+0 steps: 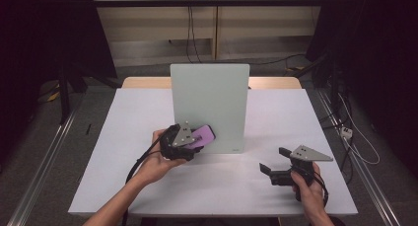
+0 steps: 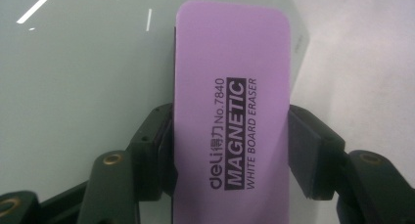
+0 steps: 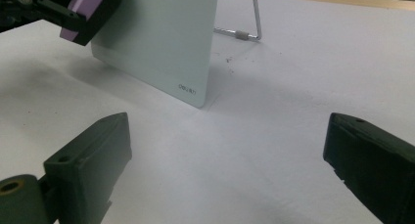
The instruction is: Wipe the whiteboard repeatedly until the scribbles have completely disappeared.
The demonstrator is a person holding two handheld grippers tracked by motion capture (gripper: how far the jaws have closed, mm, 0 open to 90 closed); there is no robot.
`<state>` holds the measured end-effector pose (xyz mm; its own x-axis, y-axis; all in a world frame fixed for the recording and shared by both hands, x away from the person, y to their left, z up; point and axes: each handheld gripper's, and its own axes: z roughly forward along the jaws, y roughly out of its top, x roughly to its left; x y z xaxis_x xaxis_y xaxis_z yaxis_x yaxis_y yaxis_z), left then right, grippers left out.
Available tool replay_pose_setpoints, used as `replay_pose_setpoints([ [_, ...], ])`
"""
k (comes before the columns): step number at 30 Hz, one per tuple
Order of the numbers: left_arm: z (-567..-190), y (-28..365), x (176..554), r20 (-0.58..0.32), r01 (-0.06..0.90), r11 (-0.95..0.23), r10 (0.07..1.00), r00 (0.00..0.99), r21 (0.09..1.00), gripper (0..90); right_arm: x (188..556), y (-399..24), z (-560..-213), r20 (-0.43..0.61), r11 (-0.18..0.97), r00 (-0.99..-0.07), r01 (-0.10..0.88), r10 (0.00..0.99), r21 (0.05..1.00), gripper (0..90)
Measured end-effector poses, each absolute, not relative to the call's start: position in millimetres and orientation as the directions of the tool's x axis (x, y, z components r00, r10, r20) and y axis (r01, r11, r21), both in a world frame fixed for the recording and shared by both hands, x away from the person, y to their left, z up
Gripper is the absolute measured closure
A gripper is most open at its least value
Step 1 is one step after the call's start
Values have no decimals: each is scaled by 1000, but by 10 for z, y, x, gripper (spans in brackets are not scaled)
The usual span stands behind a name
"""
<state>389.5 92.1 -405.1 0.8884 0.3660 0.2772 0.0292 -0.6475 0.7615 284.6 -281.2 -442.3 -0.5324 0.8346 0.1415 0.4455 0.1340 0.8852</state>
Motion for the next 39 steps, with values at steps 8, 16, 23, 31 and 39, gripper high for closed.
replay_pose_setpoints([
  [8,-3987,1095,3893,268,64,-615,432,861,786,408,2849,-2803,-4425,140,137,-535,445,833,885,39],
  [16,-3963,1230,3850,212,115,-590,456,865,799,410,2854,-2801,-4428,141,138,-536,447,832,884,39],
  [23,-3980,1294,3734,176,129,-581,439,881,804,410,2860,-2794,-4428,138,141,-536,447,833,883,39],
  [31,-3974,1359,3696,92,190,-551,443,892,812,410,2864,-2783,-4429,147,133,-531,452,835,882,39],
  [39,-3940,1380,3675,12,237,-499,445,896,834,409,2874,-2760,-4431,143,143,-540,452,829,881,40],
])
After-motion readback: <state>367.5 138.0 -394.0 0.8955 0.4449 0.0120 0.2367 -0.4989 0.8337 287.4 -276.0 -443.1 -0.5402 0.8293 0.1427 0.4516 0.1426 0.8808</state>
